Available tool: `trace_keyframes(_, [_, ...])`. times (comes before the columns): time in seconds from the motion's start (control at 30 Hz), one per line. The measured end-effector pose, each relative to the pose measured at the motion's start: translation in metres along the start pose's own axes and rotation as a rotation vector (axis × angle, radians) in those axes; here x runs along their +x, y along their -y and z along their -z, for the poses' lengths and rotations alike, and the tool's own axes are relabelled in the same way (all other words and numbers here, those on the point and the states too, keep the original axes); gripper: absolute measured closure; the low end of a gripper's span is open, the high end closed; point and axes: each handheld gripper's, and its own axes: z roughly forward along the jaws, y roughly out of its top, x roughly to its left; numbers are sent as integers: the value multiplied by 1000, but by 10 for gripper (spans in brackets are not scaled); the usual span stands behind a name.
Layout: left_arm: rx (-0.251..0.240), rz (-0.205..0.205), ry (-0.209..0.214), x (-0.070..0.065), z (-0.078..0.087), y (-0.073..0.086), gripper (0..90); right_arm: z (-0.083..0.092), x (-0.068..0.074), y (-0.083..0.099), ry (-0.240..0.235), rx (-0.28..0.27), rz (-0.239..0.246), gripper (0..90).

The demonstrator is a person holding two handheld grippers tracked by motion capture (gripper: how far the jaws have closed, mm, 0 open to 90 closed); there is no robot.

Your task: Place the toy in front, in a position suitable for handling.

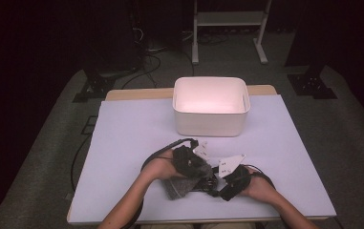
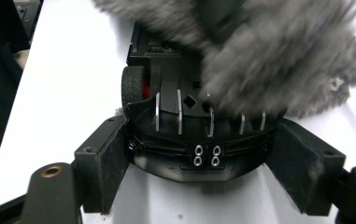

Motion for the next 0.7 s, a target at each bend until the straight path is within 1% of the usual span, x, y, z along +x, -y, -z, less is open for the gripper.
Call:
trace_keyframes(0.03, [-17, 12, 15, 3, -2, 0, 710, 0, 0, -1, 1, 3, -3, 233])
trace_keyframes(0.1, [-22, 13, 19, 2, -4, -1, 710, 0, 1, -1, 3, 4, 2, 233])
trace_keyframes(0.13, [-12, -6, 27, 1, -9, -7, 710, -1, 0, 0, 2, 9, 3, 234])
trace_keyframes(0.17, [-15, -15, 36, -1, -11, -9, 709, -2, 0, 0, 1, 13, 2, 233])
trace_keyframes(0.2, [-15, -15, 36, -1, -11, -9, 709, -2, 0, 1, 2, 18, 0, 234])
trace_keyframes(0.23, [-18, -26, 47, -4, -12, -13, 709, -2, 0, 2, -2, 16, -4, 234])
trace_keyframes(0.37, [-39, -38, 89, -10, -8, -10, 707, -2, 0, 2, 0, 11, 3, 234])
trace_keyframes(0.43, [-48, -45, 114, -14, -5, -6, 705, -2, 0, 3, 1, 10, 5, 234])
trace_keyframes(0.47, [-51, -46, 119, -17, -3, -3, 705, -2, 0, 3, 0, 8, 3, 234])
trace_keyframes(0.53, [-41, -47, 127, -20, 0, 3, 702, -2, 0, 3, -1, 9, -1, 234])
trace_keyframes(0.63, [-10, -40, 115, -21, 6, 17, 702, -2, -1, 4, -8, 8, -3, 234])
trace_keyframes(0.7, [1, -11, 97, -17, 12, 30, 702, -2, -2, 4, -11, 7, -3, 234])
